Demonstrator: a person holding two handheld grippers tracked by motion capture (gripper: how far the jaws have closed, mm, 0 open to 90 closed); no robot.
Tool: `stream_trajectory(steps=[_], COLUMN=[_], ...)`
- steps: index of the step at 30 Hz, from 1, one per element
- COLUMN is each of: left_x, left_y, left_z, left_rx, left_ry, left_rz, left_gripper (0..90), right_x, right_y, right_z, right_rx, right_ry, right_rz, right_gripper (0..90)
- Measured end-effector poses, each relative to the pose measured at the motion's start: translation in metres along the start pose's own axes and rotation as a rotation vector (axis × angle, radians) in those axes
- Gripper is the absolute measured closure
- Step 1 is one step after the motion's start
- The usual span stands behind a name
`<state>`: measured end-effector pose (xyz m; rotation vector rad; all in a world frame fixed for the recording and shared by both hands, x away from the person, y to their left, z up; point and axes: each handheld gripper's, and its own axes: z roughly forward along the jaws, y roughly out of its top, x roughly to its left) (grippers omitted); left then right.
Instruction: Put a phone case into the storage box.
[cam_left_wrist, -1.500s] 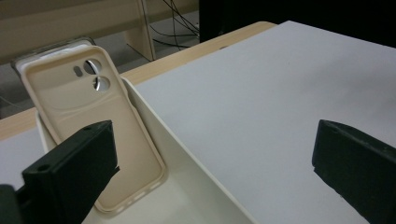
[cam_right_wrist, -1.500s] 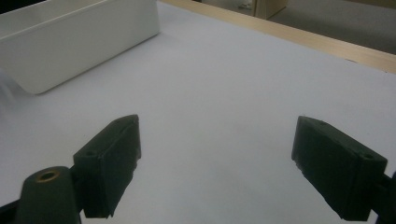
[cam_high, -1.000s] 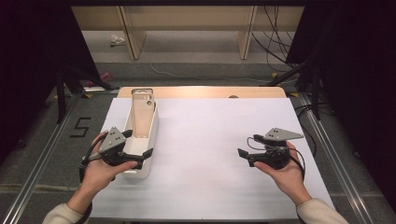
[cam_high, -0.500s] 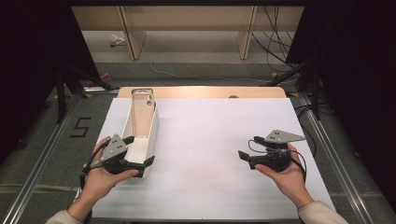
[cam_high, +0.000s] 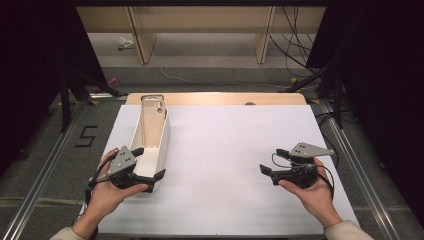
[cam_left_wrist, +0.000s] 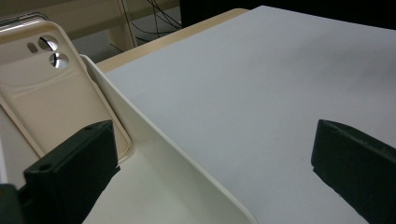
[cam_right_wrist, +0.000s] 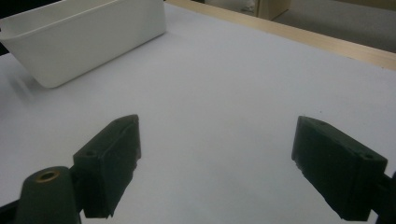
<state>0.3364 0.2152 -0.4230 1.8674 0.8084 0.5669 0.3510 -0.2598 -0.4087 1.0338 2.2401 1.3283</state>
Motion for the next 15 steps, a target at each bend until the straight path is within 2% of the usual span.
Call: stream_trajectory(steps=[15], left_x=[-0.0040], left_y=[-0.0031], left_z=[0.0007], left_rx=[-0.006], left_ry=[0.003], left_rz=[0.004], left_gripper=[0.1], right_x=[0.0006], right_y=[-0.0003], right_z=[0.0000], right_rx=[-0.009], right_ry=[0.002], right_rz=[-0.002], right_gripper=[16.4])
